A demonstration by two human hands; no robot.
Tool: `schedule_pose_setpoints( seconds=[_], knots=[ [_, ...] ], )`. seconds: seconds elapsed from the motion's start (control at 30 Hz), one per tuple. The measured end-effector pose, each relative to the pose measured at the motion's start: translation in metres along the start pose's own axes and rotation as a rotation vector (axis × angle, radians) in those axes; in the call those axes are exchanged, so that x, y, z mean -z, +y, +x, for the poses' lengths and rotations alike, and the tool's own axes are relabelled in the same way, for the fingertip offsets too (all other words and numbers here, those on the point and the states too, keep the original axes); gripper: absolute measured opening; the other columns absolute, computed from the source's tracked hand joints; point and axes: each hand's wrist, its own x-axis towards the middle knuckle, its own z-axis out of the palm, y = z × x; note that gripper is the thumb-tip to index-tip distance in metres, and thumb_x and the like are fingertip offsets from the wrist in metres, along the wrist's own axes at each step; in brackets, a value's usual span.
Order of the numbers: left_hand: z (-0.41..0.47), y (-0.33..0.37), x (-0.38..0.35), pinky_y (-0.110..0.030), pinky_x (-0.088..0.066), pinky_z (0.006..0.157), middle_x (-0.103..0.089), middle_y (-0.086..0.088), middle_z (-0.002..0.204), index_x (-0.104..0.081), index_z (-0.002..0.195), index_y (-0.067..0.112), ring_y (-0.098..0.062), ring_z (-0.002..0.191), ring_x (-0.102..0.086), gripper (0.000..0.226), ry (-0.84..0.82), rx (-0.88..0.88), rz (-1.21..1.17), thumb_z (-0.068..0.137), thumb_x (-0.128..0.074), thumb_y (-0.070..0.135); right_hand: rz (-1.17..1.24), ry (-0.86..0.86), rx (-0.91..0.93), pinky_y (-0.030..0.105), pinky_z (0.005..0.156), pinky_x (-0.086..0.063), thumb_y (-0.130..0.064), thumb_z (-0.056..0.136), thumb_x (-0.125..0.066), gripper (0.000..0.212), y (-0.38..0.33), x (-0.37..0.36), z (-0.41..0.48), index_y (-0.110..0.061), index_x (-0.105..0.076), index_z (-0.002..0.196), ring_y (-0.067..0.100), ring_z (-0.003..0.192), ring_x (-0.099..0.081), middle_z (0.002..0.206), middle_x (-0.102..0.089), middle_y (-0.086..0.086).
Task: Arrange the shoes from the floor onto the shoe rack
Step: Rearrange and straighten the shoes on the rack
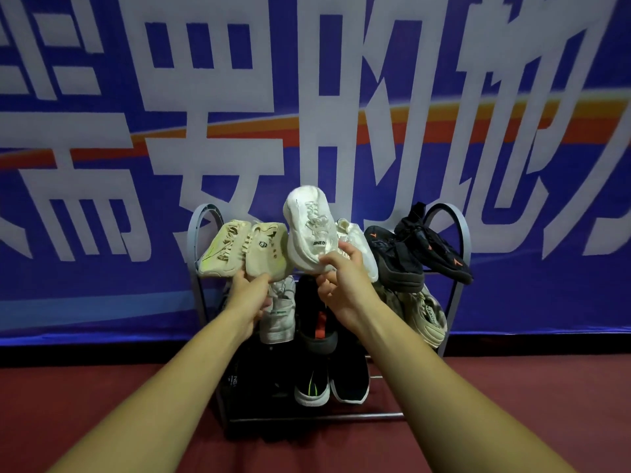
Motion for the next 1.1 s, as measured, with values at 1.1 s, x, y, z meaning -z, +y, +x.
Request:
schedule_pose_setpoints(
  seconds=[1.1],
  knots=[
    [-0.033, 0.021, 0.005, -0.027, -0.032, 0.056, -0.067, -0.006, 0.081, -0.067, 0.093, 0.013, -0.020, 0.070, -0.059, 0.037, -0.239, 0.121, -0.793, 0.083, -0.047, 0.042, 0.192, 0.058, -0.011, 0.012, 0.036, -0.027, -0.024, 0.091, -0.066, 0.047, 0.001, 0.027, 0.009, -0.017, -0.052, 0.135, 0.005, 0.042, -0.044, 0.095, -0.075, 0.018]
  ],
)
